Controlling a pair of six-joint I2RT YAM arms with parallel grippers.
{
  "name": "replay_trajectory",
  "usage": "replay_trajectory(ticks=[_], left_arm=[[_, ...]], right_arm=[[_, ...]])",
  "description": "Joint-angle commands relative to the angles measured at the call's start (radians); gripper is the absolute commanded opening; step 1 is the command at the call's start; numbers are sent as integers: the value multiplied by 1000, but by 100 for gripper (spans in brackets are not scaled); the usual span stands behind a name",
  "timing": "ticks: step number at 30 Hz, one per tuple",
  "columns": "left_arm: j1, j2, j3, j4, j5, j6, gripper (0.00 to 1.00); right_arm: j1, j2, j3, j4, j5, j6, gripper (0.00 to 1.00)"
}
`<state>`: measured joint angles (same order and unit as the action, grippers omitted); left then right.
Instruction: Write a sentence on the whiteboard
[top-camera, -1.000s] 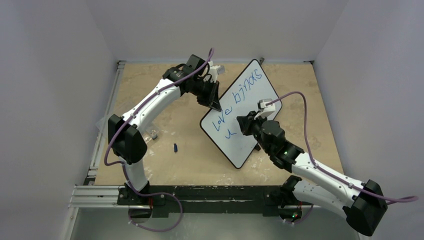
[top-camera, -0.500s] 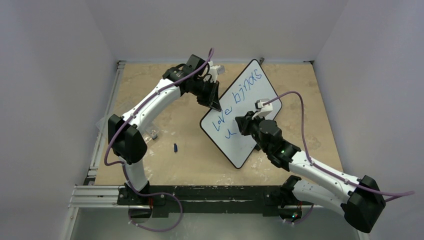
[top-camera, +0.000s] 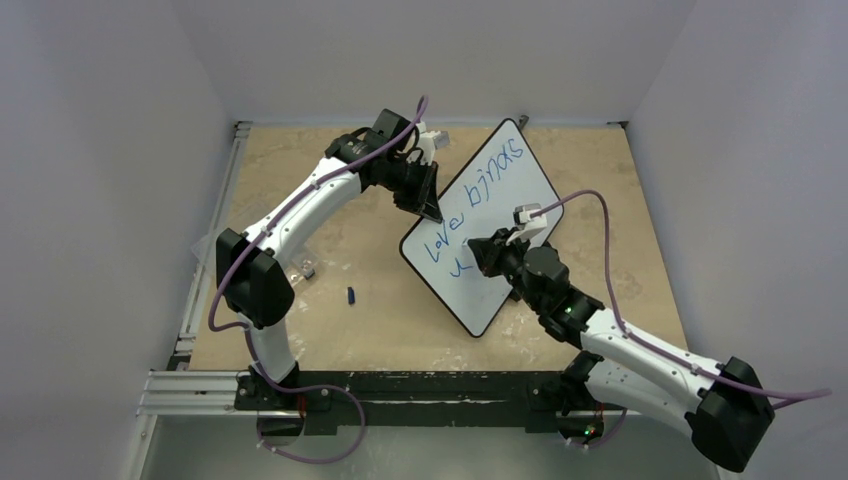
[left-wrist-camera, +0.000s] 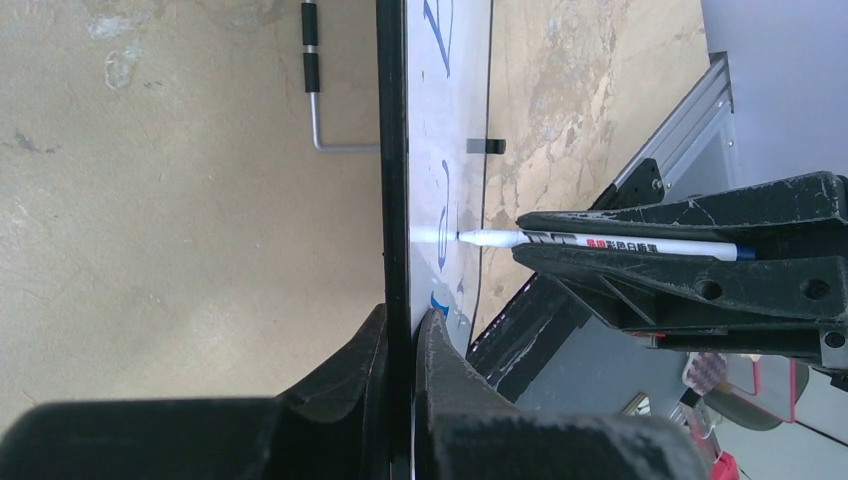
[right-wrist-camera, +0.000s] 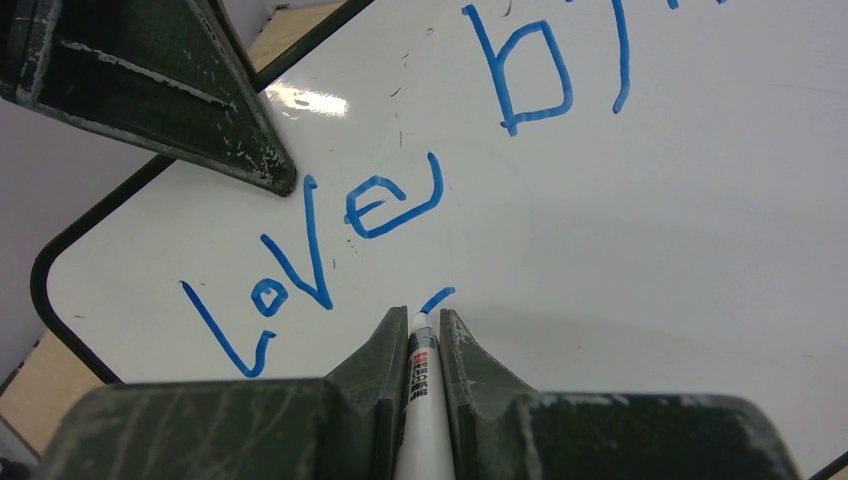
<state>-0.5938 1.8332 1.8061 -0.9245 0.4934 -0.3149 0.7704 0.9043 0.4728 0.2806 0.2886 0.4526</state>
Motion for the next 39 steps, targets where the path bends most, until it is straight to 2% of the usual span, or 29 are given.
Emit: replay_trajectory(ticks=[1,15,39], left_arm=[[-41,46,-31,-23,-96,79,0],[-44,40,-35,-20,-99,76,0],[-43,42,-36,-20,-101,76,0]], right_arm=[[3,-15,-30,0,-70,30,0],[2,1,-70,-72,-13,112,0],[3,54,-27,-121,138,154,0]])
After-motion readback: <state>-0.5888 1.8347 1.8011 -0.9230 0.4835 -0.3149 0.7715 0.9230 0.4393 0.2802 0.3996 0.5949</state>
